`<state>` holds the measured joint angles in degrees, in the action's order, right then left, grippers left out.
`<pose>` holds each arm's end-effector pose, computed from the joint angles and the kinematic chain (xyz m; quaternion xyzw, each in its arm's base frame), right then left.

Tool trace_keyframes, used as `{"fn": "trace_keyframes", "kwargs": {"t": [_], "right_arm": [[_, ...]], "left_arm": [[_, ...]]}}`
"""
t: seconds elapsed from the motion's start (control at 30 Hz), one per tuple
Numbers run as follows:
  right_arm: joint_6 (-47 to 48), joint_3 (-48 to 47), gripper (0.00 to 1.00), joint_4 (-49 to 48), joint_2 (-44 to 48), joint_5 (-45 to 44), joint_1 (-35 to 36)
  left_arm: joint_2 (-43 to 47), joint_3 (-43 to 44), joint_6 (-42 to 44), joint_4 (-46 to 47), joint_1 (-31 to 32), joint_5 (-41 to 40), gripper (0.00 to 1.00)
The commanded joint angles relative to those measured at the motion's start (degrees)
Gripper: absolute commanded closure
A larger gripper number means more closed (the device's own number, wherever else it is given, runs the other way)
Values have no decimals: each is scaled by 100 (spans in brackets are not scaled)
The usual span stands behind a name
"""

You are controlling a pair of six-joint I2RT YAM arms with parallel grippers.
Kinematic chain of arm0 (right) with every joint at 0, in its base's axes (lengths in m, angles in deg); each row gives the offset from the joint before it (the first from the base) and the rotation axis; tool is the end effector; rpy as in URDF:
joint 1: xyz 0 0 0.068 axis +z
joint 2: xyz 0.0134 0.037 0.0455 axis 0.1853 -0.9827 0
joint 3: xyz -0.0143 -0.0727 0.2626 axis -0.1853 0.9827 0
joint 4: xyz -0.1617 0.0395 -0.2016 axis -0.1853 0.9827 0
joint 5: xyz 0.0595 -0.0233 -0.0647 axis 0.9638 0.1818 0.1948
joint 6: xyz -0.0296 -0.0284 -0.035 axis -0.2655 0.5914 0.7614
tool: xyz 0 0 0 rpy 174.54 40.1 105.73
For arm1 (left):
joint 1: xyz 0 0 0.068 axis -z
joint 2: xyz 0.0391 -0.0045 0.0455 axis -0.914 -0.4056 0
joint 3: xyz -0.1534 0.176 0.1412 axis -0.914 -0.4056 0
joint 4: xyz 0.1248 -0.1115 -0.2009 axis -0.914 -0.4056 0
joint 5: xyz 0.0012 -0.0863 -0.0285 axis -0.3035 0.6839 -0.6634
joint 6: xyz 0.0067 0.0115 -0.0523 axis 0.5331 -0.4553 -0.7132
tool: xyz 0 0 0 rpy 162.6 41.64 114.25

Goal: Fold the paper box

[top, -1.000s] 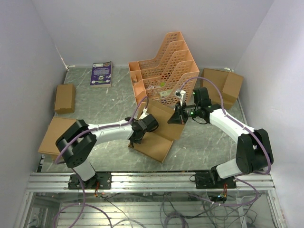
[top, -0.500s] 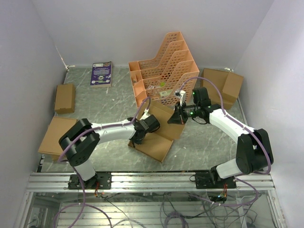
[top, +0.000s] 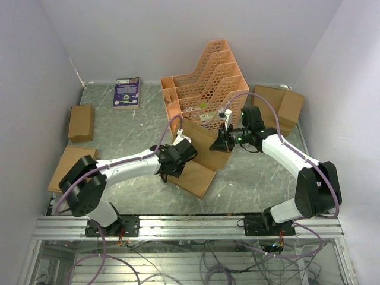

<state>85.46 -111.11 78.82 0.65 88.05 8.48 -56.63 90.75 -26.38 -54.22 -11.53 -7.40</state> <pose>0.2753 0.1240 0.2399 -0.3392 0.7876 0.4194 0.2978 0.1823 -0.2299 0.1978 0.1922 0.9406 0.0433 0.2765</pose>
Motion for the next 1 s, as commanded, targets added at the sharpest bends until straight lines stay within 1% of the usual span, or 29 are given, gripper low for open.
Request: {"fn": "trace_keyframes", "kwargs": {"t": [0.0,0.23,0.33,0.43,0.5,0.57,0.6,0.67,0.73,0.77,0.8,0.87,0.97], "right_arm": [[599,-424,100,224,-48,-25,20],[1409,-980,100,993,-414,124,23],[1806,-1243,100,1426,-654,214,18],[2257,-1625,100,1974,-952,335,20],[2473,-1829,100,2249,-1129,395,23],[2635,-2006,100,2437,-1271,432,19],[2732,-2083,100,2546,-1325,467,20],[2959,-2245,100,2737,-1438,487,22],[3268,-2421,100,2993,-1550,527,18],[3415,-2504,100,3131,-1617,540,22],[3603,-2592,100,3266,-1672,555,18],[3743,-2721,100,3439,-1769,566,16],[3872,-2783,100,3524,-1796,575,33]], "left_arm": [[485,-68,-149,338,-148,186,33],[1404,-531,-207,950,-588,841,29],[2028,-759,-228,1358,-1002,1352,29],[2789,-1091,-128,2030,-1710,2422,28],[3181,-1289,4,2565,-2096,2959,23],[3433,-1486,99,3123,-2386,3353,15],[3524,-1601,136,3412,-2515,3526,13],[3584,-1826,143,4019,-2795,4025,13],[3518,-2134,-86,4773,-3081,4609,13],[3419,-2350,-223,5308,-3181,4927,14],[3306,-2450,-342,5492,-3255,5069,15],[3113,-2540,-375,5356,-3312,5010,14],[3134,-2748,-438,5063,-3310,4584,10]]}}
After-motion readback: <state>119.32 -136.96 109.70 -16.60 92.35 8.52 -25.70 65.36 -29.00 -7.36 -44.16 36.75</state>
